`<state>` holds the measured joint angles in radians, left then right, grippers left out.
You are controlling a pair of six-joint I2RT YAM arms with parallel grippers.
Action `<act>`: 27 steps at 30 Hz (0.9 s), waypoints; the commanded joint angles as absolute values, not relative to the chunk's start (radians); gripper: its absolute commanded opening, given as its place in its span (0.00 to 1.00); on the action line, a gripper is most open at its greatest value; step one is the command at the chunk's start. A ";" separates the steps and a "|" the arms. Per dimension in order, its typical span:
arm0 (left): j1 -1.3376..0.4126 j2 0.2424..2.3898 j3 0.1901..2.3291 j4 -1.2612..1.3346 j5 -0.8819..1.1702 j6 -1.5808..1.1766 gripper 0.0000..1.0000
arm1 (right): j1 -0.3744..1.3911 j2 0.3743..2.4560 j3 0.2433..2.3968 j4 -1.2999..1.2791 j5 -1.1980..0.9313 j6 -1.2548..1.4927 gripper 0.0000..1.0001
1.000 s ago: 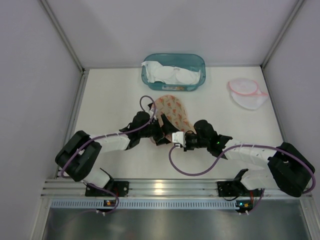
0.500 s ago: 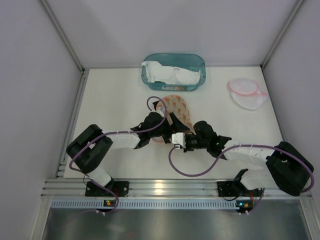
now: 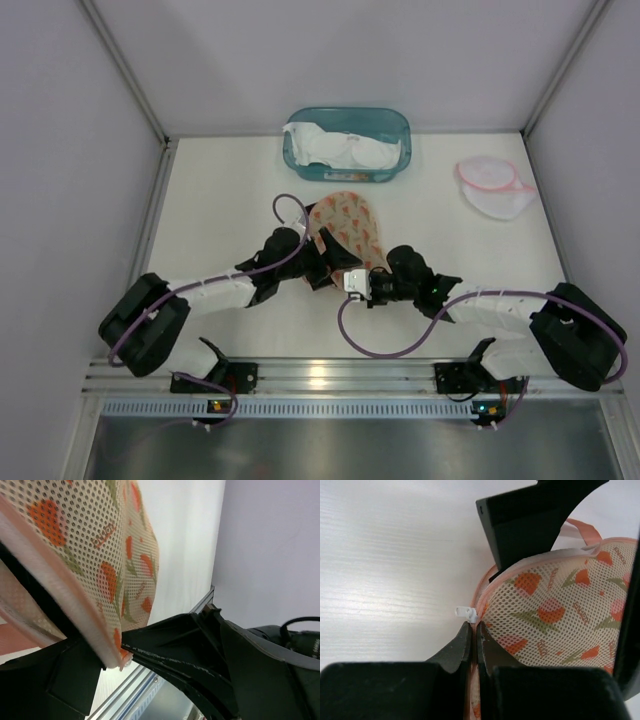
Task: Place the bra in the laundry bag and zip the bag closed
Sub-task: Adjust the bra in the laundry bag.
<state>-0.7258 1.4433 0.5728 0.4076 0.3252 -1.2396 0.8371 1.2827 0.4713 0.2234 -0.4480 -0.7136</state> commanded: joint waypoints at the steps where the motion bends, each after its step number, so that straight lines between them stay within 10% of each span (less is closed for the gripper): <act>1: -0.683 1.338 0.568 0.364 0.388 -1.146 0.98 | 0.856 1.258 0.479 0.304 -0.465 -0.704 0.00; 13: -0.490 1.125 0.600 -0.144 0.489 -0.795 0.95 | 0.856 1.282 0.511 0.291 -0.453 -0.594 0.00; 16: -0.420 1.046 0.615 -0.158 0.544 -0.668 0.78 | 0.856 1.290 0.523 0.295 -0.445 -0.554 0.00; 21: -0.466 0.957 0.626 -0.156 0.536 -0.478 0.21 | 0.856 1.308 0.555 0.287 -0.436 -0.418 0.00; 27: -0.737 0.983 0.663 -0.155 0.348 -0.192 0.23 | 0.856 1.338 0.603 0.265 -0.437 -0.304 0.00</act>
